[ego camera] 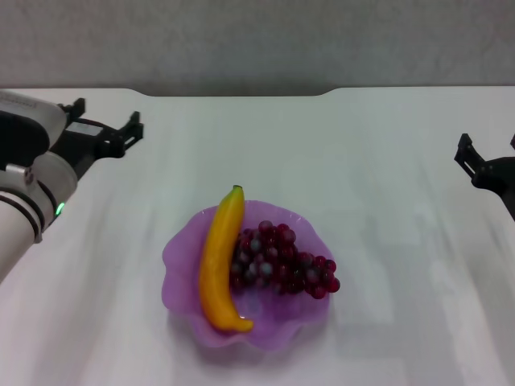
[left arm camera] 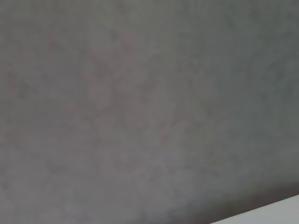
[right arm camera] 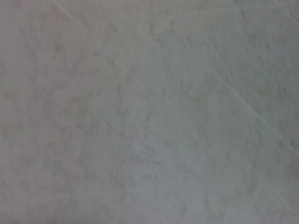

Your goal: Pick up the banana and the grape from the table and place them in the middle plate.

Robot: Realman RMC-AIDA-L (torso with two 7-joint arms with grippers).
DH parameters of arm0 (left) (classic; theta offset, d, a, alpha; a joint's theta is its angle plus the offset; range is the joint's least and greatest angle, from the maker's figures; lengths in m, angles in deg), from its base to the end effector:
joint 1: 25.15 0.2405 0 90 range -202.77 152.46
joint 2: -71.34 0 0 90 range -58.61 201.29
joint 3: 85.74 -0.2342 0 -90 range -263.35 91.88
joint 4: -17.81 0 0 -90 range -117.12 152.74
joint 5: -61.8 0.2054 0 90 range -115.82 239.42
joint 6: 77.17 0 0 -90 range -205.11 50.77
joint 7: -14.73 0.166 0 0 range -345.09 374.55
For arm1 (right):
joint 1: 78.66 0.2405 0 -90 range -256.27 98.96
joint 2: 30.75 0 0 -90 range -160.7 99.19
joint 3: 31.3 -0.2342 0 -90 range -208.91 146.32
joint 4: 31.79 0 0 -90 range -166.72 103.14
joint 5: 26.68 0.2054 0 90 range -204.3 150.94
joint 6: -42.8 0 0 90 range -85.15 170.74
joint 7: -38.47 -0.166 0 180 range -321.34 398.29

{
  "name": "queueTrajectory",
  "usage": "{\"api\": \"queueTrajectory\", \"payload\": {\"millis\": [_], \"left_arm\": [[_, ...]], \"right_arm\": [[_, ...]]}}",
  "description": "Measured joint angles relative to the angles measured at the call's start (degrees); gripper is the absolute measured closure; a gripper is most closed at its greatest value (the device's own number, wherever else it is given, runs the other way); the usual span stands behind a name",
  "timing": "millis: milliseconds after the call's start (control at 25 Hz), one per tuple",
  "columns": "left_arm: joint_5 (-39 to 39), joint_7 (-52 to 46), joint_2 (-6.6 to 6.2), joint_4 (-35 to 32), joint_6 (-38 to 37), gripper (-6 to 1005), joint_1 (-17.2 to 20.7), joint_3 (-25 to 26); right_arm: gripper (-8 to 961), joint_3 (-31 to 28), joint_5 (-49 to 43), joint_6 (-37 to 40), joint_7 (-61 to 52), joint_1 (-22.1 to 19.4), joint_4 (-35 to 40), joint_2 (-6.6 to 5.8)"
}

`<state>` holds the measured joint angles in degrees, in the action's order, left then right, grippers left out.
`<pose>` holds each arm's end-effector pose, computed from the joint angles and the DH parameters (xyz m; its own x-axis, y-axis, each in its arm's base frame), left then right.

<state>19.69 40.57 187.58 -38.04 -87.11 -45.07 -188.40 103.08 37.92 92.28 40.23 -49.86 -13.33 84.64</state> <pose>-0.2293 0.4168 0.0076 0.8182 0.1867 0.5438 0.5736 -0.2000 -0.7943 0.3079 0.3830 -0.0015 0.7169 -0.1043 -0.6893 -0.6956 -0.0411 -0.7172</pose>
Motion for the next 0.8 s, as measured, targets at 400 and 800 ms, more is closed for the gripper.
{"api": "queueTrajectory", "payload": {"millis": [400,800], "left_arm": [[1.9,-14.2,-0.41,20.5,-19.7,105,-6.6,-0.8],[10.2,-35.9,-2.21,39.0,-26.8,106,-14.0,-0.2]], "right_arm": [[71,-0.2,0.2,0.1,0.0,0.6,0.2,0.00],[71,-0.4,0.3,0.0,0.0,2.2,-0.3,0.00]]}}
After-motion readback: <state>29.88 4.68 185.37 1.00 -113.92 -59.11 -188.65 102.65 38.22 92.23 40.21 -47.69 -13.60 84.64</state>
